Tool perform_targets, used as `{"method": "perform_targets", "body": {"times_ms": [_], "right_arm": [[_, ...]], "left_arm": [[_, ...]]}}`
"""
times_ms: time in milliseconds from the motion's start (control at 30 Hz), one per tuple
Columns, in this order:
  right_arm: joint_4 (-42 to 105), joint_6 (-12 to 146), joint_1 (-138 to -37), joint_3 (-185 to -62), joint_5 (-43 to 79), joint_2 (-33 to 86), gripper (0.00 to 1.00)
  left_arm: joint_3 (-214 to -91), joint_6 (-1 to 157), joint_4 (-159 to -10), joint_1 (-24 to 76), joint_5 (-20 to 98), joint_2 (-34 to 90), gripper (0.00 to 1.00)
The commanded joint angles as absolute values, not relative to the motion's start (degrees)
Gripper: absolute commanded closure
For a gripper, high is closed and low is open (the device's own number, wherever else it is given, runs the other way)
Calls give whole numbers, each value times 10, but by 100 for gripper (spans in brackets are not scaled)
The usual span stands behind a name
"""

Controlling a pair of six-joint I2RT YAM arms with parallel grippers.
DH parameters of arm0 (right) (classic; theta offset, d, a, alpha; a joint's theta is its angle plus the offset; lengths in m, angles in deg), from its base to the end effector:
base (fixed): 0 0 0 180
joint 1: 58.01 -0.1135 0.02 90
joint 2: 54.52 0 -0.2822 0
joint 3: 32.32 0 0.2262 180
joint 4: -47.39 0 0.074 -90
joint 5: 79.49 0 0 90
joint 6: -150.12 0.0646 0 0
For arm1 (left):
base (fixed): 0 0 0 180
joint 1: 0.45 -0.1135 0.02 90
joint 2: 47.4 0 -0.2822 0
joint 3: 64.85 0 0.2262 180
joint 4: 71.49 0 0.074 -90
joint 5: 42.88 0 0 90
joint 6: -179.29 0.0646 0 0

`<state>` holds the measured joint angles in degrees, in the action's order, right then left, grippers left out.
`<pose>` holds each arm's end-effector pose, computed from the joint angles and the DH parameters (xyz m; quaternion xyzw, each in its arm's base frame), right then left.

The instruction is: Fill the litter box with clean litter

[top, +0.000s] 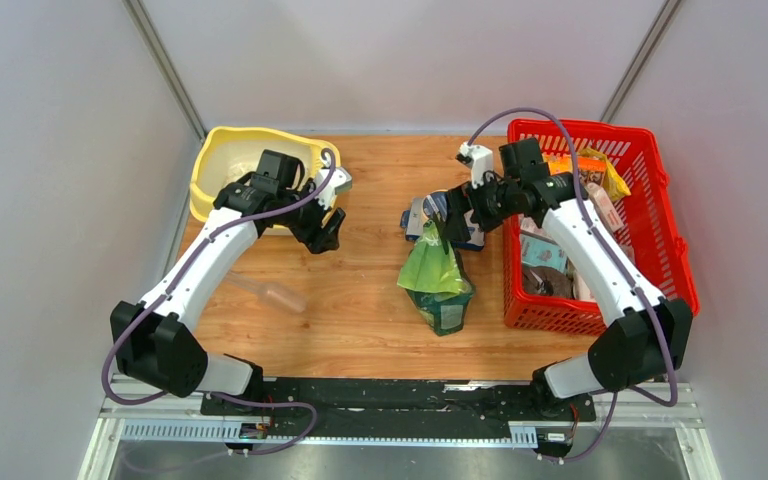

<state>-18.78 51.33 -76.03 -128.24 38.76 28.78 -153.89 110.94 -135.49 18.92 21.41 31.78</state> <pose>0.2621 0.1174 0.3379 -0.2878 0.8783 0.2554 0.2837 0.2429 -0.1151 0.3223 0.3892 0.8448 -0.2057 0.3043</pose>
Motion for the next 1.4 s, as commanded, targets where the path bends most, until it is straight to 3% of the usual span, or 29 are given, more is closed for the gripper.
{"method": "perform_targets", "body": {"times_ms": [0, 433, 533, 633, 800, 933, 1167, 1367], "right_arm": [[-228, 484, -794, -1256, 360, 232, 0], [-263, 468, -839, -1254, 324, 255, 5], [-300, 466, -839, -1278, 333, 271, 11], [-324, 465, -837, -1319, 345, 278, 1], [-302, 525, -783, -1436, 382, 264, 0], [-265, 567, -751, -1484, 362, 262, 0], [-120, 598, -724, -1410, 133, 217, 0], [-86, 636, -676, -1366, 157, 185, 0]], "left_arm": [[-1548, 1124, -1347, 191, 206, 304, 25], [-1537, 1087, -1335, 191, 187, 276, 27], [-1528, 1066, -1310, 194, 180, 258, 27], [-1508, 1020, -1243, 206, 166, 221, 25], [-1470, 969, -1094, 331, 262, 172, 19], [-1509, 938, -1098, 422, 325, 212, 19], [-1597, 804, -1097, 517, 415, 359, 19], [-1704, 729, -1154, 553, 498, 459, 18]]}}
